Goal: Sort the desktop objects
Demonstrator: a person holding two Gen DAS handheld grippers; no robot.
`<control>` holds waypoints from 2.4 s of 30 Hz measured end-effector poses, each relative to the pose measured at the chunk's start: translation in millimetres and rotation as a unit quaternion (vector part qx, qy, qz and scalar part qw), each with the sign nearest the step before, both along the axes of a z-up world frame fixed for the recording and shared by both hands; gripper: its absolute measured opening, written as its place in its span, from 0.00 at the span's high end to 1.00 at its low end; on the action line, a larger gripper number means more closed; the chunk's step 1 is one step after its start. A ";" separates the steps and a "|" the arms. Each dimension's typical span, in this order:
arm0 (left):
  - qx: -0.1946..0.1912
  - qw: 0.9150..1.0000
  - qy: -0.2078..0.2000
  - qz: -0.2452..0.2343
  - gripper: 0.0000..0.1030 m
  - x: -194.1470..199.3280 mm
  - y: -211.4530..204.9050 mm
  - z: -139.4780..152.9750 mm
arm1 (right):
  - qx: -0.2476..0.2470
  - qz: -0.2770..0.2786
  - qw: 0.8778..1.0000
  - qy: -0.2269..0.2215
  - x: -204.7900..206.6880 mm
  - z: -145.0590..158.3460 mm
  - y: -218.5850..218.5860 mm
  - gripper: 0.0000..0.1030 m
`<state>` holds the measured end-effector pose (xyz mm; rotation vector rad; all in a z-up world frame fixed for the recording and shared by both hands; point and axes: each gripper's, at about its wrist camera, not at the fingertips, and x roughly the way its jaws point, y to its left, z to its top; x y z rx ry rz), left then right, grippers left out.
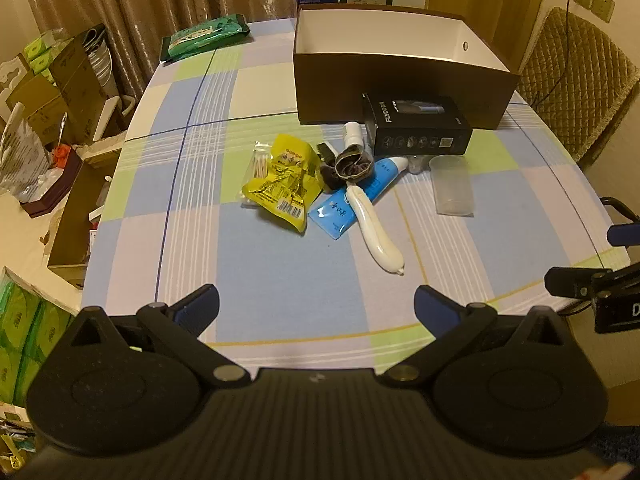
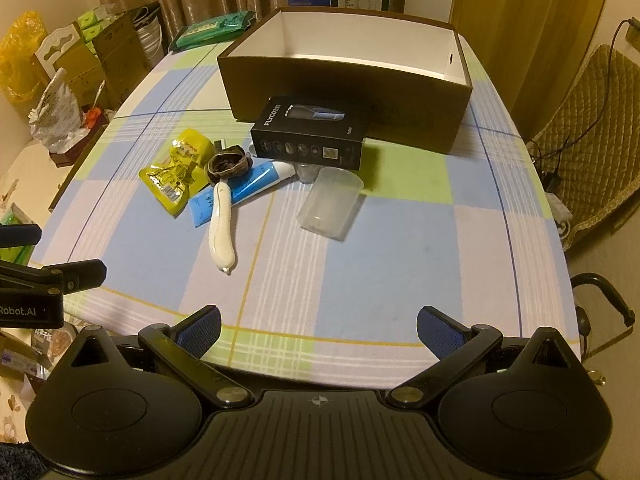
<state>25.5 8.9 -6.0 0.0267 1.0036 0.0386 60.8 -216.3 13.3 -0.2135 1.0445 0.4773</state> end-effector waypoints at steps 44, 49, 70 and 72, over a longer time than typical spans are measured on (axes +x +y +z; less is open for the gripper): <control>0.007 0.998 0.005 0.059 0.01 39.7 -25.7 -12.3 | 0.036 0.036 0.999 0.013 68.0 -4.6 -30.5 0.02; 0.006 0.997 0.003 0.070 0.01 46.6 -30.8 -14.6 | 0.039 0.041 0.998 0.015 79.6 -7.0 -37.7 0.02; 0.012 0.998 0.000 0.068 0.07 64.6 -8.4 -26.3 | 0.076 0.036 0.996 0.042 116.6 -27.1 -41.8 0.02; 0.014 0.998 0.002 0.062 0.07 70.0 -1.0 -27.7 | 0.074 0.030 0.996 0.043 119.2 -29.5 -38.4 0.02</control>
